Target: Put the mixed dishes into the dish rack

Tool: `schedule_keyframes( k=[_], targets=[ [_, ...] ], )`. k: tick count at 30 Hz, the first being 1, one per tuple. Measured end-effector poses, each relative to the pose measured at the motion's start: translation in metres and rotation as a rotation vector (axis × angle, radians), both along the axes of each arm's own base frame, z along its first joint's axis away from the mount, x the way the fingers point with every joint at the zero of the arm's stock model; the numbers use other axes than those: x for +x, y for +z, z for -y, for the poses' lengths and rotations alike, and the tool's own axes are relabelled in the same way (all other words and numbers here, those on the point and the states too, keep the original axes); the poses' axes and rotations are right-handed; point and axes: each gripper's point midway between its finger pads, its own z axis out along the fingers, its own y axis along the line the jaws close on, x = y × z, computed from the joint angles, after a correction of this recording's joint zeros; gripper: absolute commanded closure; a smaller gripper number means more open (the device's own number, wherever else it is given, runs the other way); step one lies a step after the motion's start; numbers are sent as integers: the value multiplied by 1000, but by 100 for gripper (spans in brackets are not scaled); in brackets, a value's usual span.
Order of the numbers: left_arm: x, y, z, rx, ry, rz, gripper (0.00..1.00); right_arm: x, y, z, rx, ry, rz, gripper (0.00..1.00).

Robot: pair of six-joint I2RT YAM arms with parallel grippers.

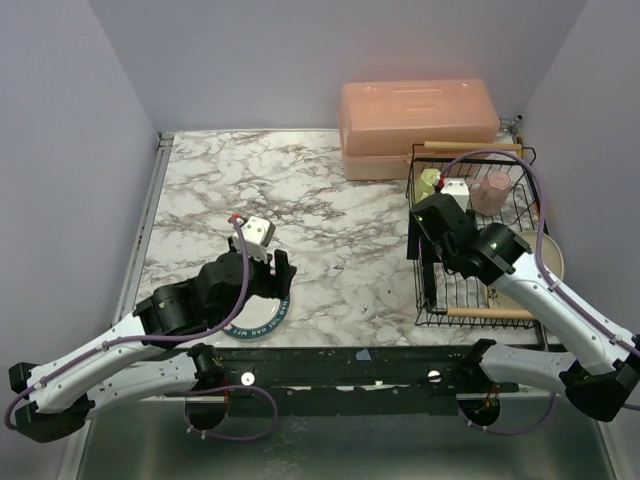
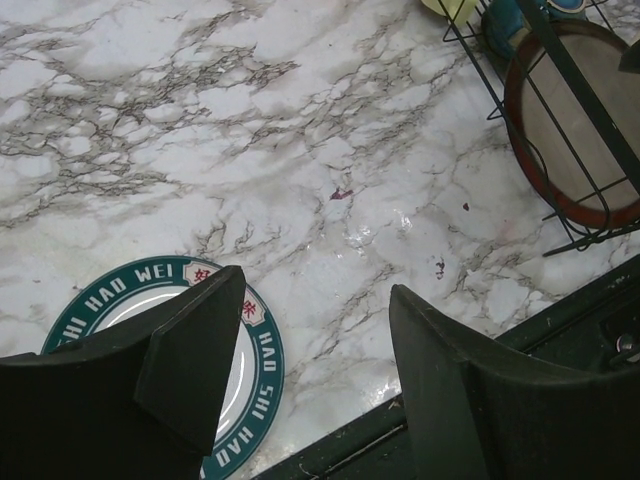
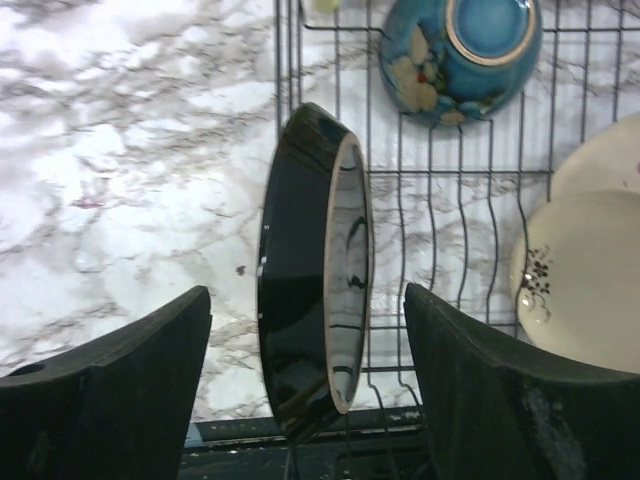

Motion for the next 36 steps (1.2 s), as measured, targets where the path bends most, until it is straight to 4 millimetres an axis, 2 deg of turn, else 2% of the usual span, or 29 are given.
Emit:
schedule_keyframes(
  k=[5, 9, 13, 16, 19, 24, 31, 36],
  targets=[
    [2, -8, 5, 21, -1, -24, 29, 4, 21, -18, 115, 75, 73, 18],
    [6, -28, 14, 77, 8, -78, 29, 13, 36, -41, 211, 140, 130, 18],
    [9, -70, 23, 214, 30, -181, 33, 24, 45, -64, 280, 200, 164, 18],
    [8, -122, 23, 388, 60, -303, 35, 31, 44, -80, 308, 240, 166, 18],
    [4, -158, 17, 519, 89, -392, 36, 35, 43, -88, 319, 265, 167, 18],
    [-5, -190, 8, 665, 128, -462, 39, 35, 43, -88, 326, 274, 190, 17],
    [-4, -206, 14, 820, 180, -461, 41, 32, 42, -71, 271, 258, 224, 17],
    [-3, -211, 9, 892, 226, -459, 41, 31, 45, -61, 242, 245, 253, 17]
  ],
)
